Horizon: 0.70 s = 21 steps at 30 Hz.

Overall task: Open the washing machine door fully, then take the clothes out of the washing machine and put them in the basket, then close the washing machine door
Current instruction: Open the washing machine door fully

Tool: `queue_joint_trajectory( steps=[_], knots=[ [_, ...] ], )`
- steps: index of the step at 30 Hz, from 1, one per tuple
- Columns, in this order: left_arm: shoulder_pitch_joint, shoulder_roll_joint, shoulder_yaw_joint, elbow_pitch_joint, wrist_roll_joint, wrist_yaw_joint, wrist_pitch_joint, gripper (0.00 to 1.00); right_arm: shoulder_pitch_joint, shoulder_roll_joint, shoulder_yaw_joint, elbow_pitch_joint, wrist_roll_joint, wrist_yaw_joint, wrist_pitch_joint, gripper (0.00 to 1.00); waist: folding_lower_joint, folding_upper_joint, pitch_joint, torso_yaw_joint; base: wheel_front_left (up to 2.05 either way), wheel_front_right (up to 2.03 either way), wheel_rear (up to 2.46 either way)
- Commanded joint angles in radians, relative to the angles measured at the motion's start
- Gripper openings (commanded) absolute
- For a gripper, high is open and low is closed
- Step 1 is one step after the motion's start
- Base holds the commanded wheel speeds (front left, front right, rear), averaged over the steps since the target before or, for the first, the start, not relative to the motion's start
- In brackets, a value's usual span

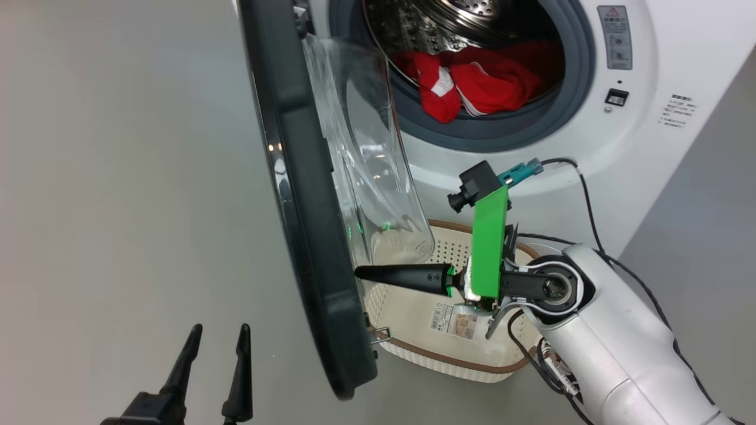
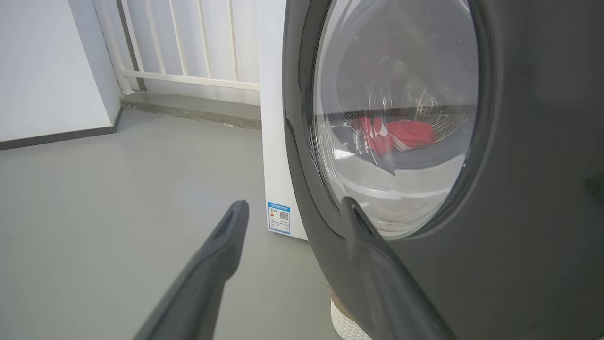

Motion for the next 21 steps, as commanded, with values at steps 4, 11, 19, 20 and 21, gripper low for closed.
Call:
queue_joint_trajectory(
  steps=[4, 11, 19, 20, 21],
  knots=[
    [-0.005, 0.016, 0.045, -0.018, -0.002, 0.014, -0.012, 1.00, 0.013, 0.043, 0.027, -0.030, 0.006, 0.002, 0.002, 0.00, 0.0000, 0.0000, -0.010, 0.027, 0.00, 0.00, 0.00],
    [0.001, 0.016, 0.051, -0.012, 0.005, 0.014, -0.012, 1.00, 0.018, 0.056, 0.034, -0.029, 0.011, 0.002, -0.006, 0.00, 0.0000, 0.0000, -0.020, 0.052, 0.00, 0.00, 0.00],
    [0.005, 0.016, 0.058, -0.011, 0.009, 0.015, -0.012, 1.00, 0.015, 0.067, 0.047, -0.021, 0.019, 0.002, -0.010, 0.00, 0.0000, 0.0000, -0.023, 0.066, 0.00, 0.00, 0.00],
    [0.006, 0.016, 0.058, -0.011, 0.009, 0.016, -0.012, 1.00, 0.014, 0.068, 0.049, -0.019, 0.020, 0.002, -0.010, 0.00, 0.0000, 0.0000, -0.023, 0.066, 0.00, 0.00, 0.00],
    [0.007, 0.016, 0.059, -0.011, 0.009, 0.017, -0.012, 1.00, 0.012, 0.069, 0.050, -0.018, 0.022, 0.002, -0.010, 0.00, 0.0000, 0.0000, -0.023, 0.067, 0.00, 0.00, 0.00]
  ],
)
